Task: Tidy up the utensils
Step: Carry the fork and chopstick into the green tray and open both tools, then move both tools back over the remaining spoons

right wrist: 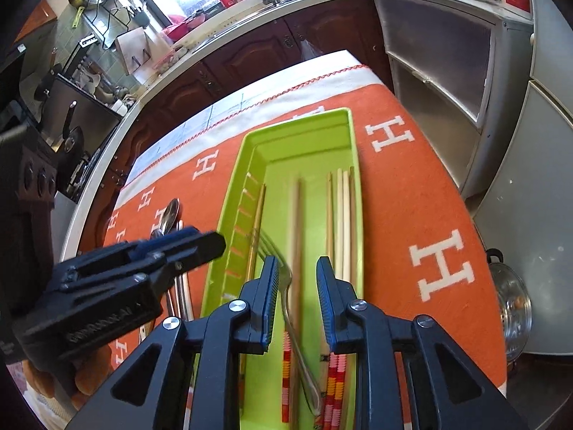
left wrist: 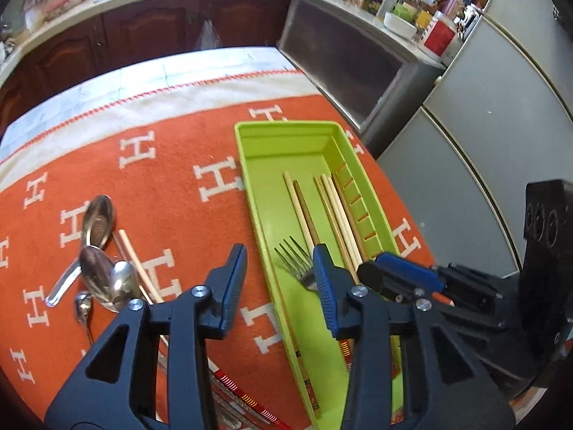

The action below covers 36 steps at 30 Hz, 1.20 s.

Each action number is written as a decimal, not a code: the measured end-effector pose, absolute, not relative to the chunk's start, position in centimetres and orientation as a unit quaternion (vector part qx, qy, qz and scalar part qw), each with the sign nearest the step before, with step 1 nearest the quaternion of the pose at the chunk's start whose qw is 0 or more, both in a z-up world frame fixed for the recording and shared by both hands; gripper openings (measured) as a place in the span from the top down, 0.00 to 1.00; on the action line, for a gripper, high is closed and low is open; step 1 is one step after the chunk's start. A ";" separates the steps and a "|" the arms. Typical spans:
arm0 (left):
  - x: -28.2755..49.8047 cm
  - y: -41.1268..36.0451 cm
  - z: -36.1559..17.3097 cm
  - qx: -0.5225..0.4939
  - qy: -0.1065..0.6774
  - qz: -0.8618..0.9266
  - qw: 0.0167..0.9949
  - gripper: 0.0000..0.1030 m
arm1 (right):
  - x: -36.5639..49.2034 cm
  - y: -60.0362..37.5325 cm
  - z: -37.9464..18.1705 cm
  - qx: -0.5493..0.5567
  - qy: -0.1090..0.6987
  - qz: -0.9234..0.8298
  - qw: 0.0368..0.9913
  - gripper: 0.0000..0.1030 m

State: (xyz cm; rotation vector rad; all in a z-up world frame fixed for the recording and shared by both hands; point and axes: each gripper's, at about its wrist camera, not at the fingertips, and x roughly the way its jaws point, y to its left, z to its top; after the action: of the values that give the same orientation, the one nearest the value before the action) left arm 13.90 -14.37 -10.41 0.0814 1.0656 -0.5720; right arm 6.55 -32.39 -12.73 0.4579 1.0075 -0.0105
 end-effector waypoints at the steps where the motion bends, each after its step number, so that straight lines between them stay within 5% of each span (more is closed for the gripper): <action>1: 13.7 -14.1 -10.2 0.038 0.499 -0.266 0.824 0.66 | 6.4 -32.3 -12.7 0.217 0.479 -0.003 0.851 0.79; 36: 4.0 5.2 -12.1 -0.025 0.521 -0.119 0.845 0.66 | 3.0 -17.3 -8.9 0.095 0.487 0.129 0.859 0.72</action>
State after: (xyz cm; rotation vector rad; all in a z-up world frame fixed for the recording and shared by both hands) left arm 4.01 5.16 -12.12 -0.0521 1.1003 -0.2501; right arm 2.98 -17.27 -8.85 0.1985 1.0222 0.2719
